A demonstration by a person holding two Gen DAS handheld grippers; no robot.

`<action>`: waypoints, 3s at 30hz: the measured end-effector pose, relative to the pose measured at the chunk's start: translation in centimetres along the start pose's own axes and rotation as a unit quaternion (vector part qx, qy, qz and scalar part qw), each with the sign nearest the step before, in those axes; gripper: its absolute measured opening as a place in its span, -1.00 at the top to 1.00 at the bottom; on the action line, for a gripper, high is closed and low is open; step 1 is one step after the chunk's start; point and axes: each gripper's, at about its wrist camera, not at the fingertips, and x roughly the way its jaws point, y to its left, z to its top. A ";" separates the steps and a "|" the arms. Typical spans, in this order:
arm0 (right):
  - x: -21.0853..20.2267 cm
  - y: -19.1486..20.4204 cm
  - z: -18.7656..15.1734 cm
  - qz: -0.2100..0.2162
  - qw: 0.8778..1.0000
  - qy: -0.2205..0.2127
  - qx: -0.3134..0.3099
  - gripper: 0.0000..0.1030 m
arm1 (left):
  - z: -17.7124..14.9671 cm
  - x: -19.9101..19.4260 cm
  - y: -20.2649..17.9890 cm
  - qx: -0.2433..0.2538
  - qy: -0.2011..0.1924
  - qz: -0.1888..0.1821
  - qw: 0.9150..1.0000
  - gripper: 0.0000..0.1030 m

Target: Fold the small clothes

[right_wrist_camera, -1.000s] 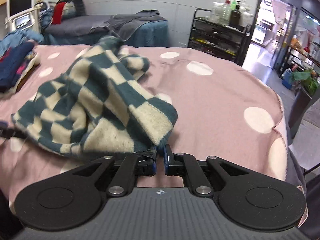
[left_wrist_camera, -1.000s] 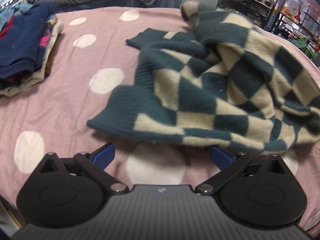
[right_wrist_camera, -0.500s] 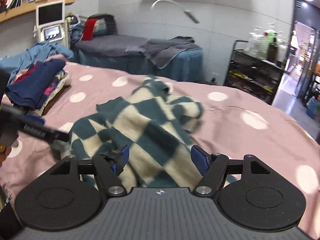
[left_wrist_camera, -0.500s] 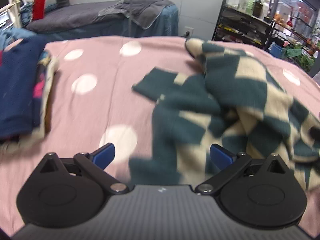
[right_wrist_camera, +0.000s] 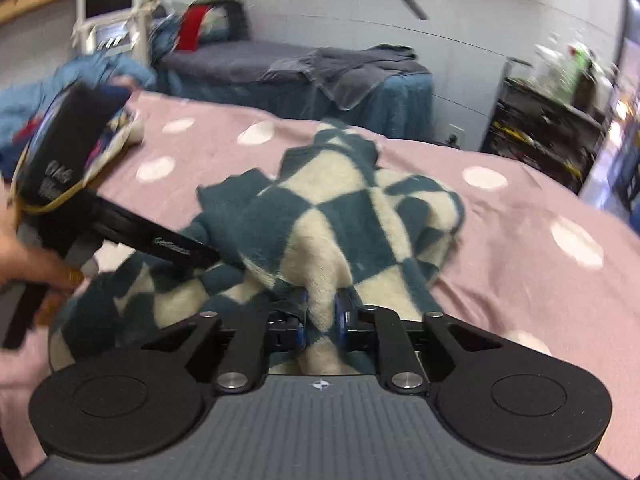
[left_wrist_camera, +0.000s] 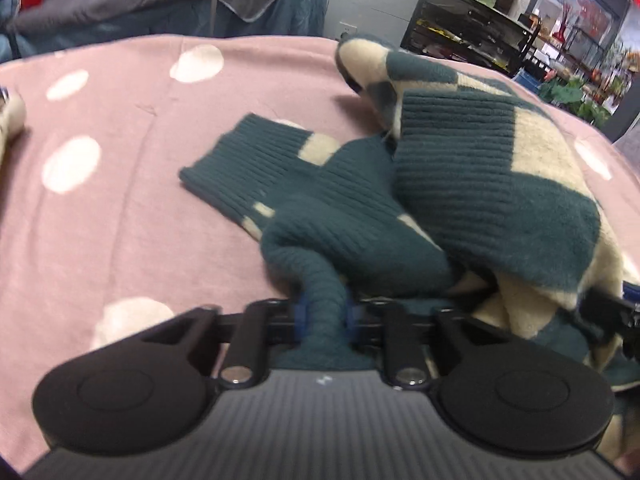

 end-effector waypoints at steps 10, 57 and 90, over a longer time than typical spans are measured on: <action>-9.6 -6.2 -2.5 -0.104 0.993 -0.034 0.035 0.80 | -3.5 -8.3 3.2 -0.037 -0.068 -0.001 0.997 0.81; -6.5 -5.0 -1.2 -0.067 0.991 -0.079 0.079 0.72 | -8.8 -14.1 8.5 -0.067 -0.101 0.109 0.987 0.81; -11.8 4.8 -8.4 0.151 0.988 0.020 -0.014 0.70 | 0.0 -2.5 -10.4 0.128 0.023 0.043 0.991 0.57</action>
